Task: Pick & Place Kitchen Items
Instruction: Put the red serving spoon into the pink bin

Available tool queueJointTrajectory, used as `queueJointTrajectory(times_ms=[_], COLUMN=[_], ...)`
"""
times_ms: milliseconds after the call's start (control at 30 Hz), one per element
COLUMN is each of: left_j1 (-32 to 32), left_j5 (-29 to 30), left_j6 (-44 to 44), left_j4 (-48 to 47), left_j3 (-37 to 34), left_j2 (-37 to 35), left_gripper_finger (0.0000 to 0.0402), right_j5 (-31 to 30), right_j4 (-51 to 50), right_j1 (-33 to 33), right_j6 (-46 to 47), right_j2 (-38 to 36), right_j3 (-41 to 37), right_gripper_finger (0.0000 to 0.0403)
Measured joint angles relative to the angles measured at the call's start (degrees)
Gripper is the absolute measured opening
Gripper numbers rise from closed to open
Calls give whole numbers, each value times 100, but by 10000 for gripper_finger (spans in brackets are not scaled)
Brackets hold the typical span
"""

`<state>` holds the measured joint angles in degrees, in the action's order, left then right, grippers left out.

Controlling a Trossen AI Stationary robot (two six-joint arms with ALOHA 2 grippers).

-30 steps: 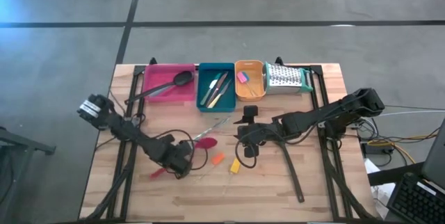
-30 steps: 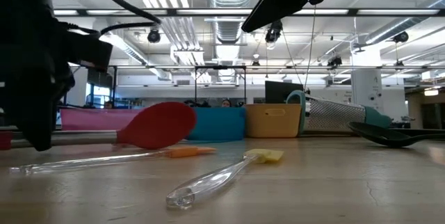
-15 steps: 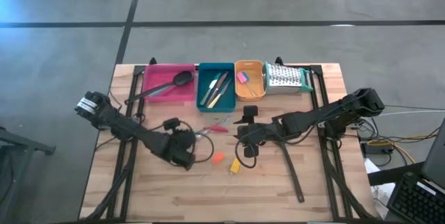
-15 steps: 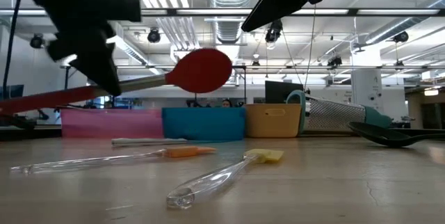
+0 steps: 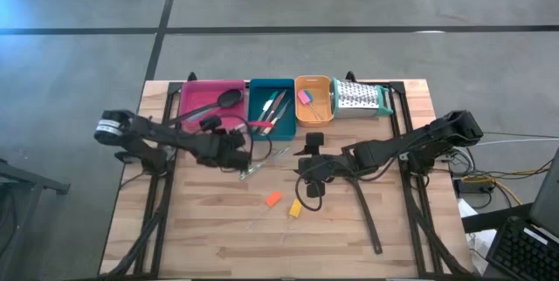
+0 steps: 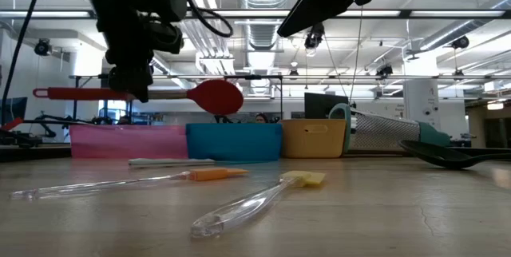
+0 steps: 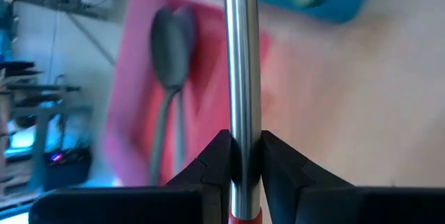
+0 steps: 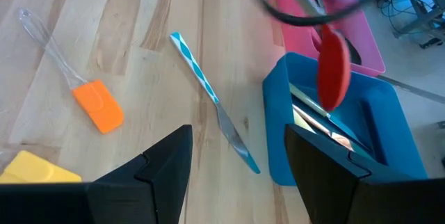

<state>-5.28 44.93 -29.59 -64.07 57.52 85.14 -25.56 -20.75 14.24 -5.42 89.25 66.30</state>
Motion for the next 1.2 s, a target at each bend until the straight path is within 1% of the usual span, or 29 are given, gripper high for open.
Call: queueJointTrajectory(times_ms=[200, 267, 333, 500, 600, 667, 733, 833, 933, 1000, 1200], left_j1=[1069, 1515, 1972, 3166, 3833, 4212, 4528, 4911, 5249, 5428, 5708], left_j5=[-8, -34, -188, -965, -1730, -2191, -2447, -2530, -2783, -2808, -2836], left_j6=[927, 1233, 1562, 2190, 2399, 2573, 2810, 2996, 3220, 3277, 3501], left_j4=[-638, -692, -692, -270, 102, 222, 255, 260, 262, 292, 589], left_j3=[0, 0, -1, -29, -69, -101, -134, -136, -140, -138, -127], left_j2=[-435, -646, -878, -1408, -1578, -1561, -1468, -1225, -960, -753, -240], left_gripper_finger=[56, 56, 56, 56, 56, 56, 56, 56, 56, 56, 56], right_j5=[2, 2, 2, 2, 2, 0, 2, -1, -1, 1, -1], right_j4=[-2, -2, -2, -2, -2, -1, 2, 7, 9, 9, 9], right_j1=[-2, 0, -2, -2, -1, -1, 0, -4, -4, -4, -4], right_j6=[-10, -10, -16, -97, -113, -119, -121, -121, -121, -132, -204], right_j2=[0, 0, 0, 0, 0, 0, 0, 0, 0, 0, 0], right_j3=[0, 0, 0, 0, 0, 0, 0, 0, 0, 0, 0], right_gripper_finger=[219, 219, 219, 219, 219, 219, 219, 219, 219, 219, 219])
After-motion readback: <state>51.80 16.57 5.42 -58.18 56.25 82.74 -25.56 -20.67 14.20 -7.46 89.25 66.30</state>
